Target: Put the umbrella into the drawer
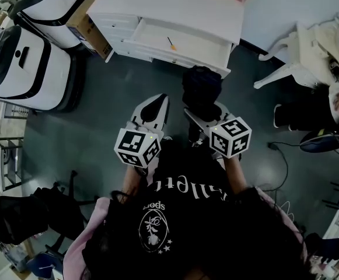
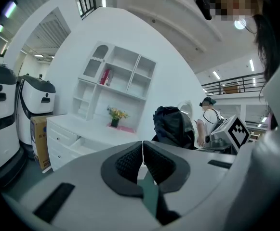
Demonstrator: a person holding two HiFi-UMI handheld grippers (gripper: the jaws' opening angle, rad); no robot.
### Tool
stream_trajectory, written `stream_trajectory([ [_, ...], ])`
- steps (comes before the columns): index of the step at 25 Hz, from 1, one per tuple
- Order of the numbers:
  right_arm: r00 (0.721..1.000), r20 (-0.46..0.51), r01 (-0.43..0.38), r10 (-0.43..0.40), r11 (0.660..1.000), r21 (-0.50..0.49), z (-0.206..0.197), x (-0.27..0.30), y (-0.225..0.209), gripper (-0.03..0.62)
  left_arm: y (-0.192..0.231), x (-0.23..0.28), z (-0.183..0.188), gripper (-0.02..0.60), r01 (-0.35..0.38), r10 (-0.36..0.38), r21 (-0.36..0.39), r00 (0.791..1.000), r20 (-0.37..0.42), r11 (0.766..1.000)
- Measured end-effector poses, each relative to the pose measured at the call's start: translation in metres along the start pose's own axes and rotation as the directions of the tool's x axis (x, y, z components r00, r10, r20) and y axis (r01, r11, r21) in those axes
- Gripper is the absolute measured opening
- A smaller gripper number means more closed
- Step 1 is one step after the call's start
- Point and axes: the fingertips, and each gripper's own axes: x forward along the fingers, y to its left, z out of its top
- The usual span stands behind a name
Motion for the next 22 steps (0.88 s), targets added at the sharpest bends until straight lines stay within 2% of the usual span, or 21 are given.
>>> stream_trajectory([
  [11,0.999,0.024,0.040,-0.041,0.999,0.025,0.009,0.038,0.023,0.284,0.048,-0.024,0.008,0.017,0.015,-0.014,0.023,1.000,-0.005,1.000],
  [22,0.998,-0.019,0.064,-0.063,0.997,0.039,0.000,0.055,0.024,0.284,0.068,-0.029,-0.004,0.017,0.023,-0.023,-0.049,1.000,-0.005,0.999],
])
